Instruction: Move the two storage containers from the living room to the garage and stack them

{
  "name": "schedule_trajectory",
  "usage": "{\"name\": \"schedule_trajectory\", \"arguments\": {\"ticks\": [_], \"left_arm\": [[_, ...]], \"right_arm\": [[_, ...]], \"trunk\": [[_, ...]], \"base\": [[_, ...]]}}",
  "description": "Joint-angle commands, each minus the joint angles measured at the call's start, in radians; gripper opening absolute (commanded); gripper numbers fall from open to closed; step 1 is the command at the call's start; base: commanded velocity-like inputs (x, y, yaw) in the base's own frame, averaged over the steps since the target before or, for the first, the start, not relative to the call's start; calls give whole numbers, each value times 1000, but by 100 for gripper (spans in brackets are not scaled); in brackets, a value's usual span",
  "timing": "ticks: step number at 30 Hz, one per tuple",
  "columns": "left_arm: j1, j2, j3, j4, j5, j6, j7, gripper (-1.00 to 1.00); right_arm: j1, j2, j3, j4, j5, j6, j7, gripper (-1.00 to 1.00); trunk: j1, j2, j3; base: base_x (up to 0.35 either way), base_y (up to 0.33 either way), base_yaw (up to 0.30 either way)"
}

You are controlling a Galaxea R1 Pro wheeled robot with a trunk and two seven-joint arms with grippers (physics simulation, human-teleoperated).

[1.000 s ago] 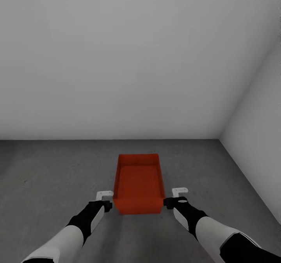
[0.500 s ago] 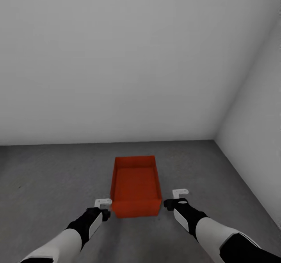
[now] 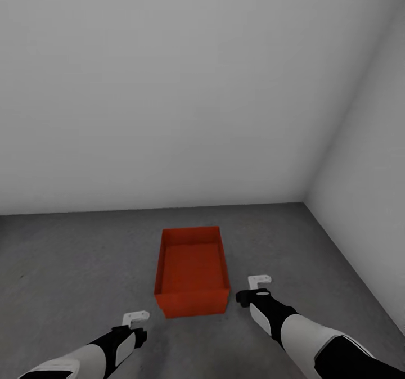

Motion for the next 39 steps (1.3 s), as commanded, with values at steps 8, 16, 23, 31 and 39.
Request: {"name": "schedule_trajectory", "arguments": {"ticks": [8,16,23,31,39], "left_arm": [[0,0,0,0,9,3,5,100],[0,0,0,0,10,3,5,100],[0,1,0,9,11,1,4,100],[9,8,0,24,10,-3,3,100],[14,7,0,25,9,-3,-11,100]], "right_arm": [[0,-1,8,-2,-7,8,-5,100],[1,-4,9,16,-7,9,-5,100],[3,-9,11,83,-8,-38,5,100],[95,2,12,123,-9,-65,3,100],[183,4,12,125,-9,-89,0,100]], "trunk": [[0,-1,-1],[0,-1,-1],[0,-1,-1],[0,-1,4],[0,-1,16]], "base": [[0,0,-3],[0,0,0],[0,0,0],[0,0,0],[0,0,0]]}}
